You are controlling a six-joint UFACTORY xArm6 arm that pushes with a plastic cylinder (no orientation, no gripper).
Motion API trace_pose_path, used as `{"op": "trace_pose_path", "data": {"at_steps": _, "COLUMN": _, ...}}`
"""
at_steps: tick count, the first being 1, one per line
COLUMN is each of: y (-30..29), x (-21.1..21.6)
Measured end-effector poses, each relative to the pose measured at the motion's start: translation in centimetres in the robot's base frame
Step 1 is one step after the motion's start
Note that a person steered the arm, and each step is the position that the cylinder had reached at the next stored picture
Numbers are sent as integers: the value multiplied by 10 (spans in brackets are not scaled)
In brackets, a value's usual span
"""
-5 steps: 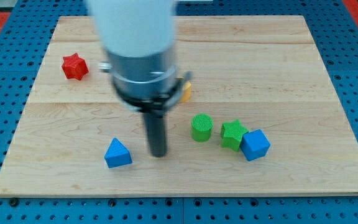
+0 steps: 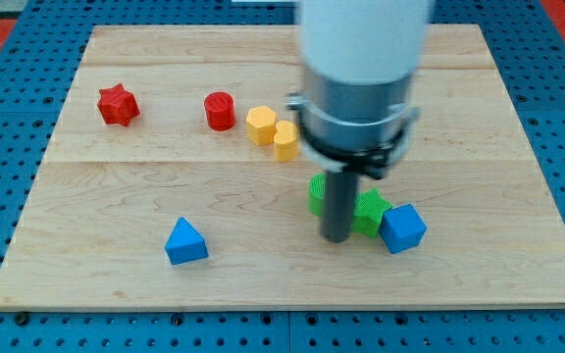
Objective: Move the green circle below the yellow heart
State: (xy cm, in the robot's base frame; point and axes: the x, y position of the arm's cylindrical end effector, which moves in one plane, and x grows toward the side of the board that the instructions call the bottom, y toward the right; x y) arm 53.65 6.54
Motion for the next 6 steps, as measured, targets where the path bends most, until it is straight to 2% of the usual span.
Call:
{"op": "trace_pose_path", "data": {"at_steps": 1, "y": -16, "x": -33}}
{"op": "trace_pose_path", "data": {"at_steps": 3, "y": -55, "x": -22}}
{"op": "trace_pose_path", "data": {"at_steps": 4, "y": -90, "x": -40}}
{"op": "trace_pose_path", "data": {"at_steps": 5, "y": -96, "x": -57}}
{"op": "trace_pose_path", "data": {"at_steps": 6, "y": -45, "x": -58}}
